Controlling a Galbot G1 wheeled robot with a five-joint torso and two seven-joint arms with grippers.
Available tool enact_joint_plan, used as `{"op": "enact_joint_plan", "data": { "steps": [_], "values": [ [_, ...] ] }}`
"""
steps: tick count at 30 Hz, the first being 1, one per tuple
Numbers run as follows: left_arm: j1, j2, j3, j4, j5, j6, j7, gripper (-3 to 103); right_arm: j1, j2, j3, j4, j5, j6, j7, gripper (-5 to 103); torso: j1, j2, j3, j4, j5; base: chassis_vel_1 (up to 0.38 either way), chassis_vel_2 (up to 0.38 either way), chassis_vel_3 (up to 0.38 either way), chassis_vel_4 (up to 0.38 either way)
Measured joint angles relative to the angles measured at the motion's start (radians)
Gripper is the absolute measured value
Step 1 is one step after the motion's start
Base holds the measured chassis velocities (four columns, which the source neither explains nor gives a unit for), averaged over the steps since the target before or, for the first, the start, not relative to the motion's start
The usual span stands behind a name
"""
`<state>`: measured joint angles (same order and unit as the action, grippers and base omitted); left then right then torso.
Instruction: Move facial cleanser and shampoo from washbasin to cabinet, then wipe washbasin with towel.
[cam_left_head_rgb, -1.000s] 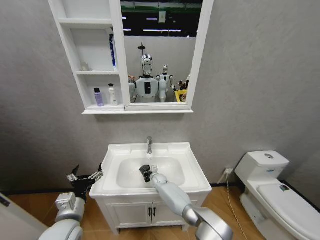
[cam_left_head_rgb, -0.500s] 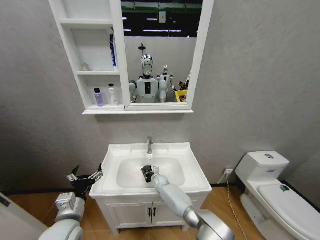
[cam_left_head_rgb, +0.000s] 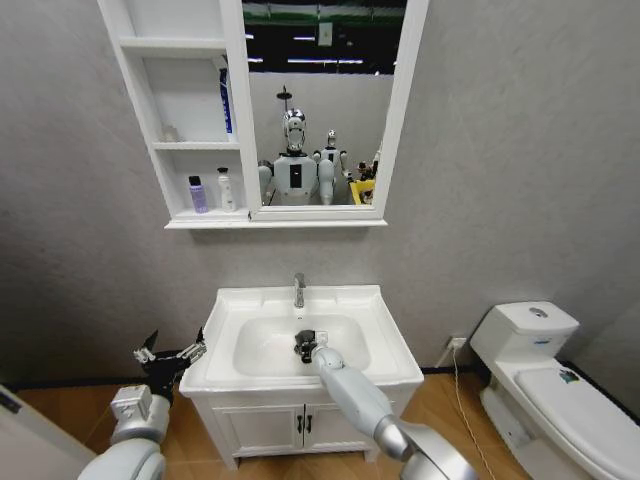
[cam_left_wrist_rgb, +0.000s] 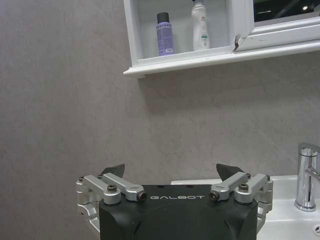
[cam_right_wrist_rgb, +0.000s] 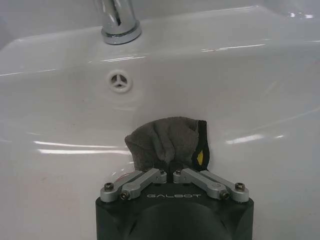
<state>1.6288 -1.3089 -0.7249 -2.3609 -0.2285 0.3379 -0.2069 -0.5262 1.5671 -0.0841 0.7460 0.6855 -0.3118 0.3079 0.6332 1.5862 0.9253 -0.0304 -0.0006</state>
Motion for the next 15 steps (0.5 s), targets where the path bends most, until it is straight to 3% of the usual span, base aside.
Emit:
{"op": "enact_joint_plan", "data": {
  "steps": [2, 7, 15],
  "values": [
    [0.000, 0.000, 0.000, 0.000, 0.000, 0.000, 0.000, 100, 0.007, 0.000, 0.027, 0.009, 0.046, -0.034, 0.067, 1, 0.000, 0.000, 0.000, 0.0000, 0.0000, 0.000, 0.000, 0.000, 0.000],
    [0.000, 0.000, 0.000, 0.000, 0.000, 0.000, 0.000, 100, 0.005, -0.016, 0.054, 0.029, 0.072, -0.075, 0.142, 1, 0.000, 0.000, 0.000, 0.0001, 0.0001, 0.000, 0.000, 0.000, 0.000],
    [0.000, 0.000, 0.000, 0.000, 0.000, 0.000, 0.000, 100, 0.014, -0.030, 0.075, 0.025, 0.093, -0.097, 0.203, 1, 0.000, 0.000, 0.000, 0.0000, -0.0002, 0.000, 0.000, 0.000, 0.000]
  ]
}}
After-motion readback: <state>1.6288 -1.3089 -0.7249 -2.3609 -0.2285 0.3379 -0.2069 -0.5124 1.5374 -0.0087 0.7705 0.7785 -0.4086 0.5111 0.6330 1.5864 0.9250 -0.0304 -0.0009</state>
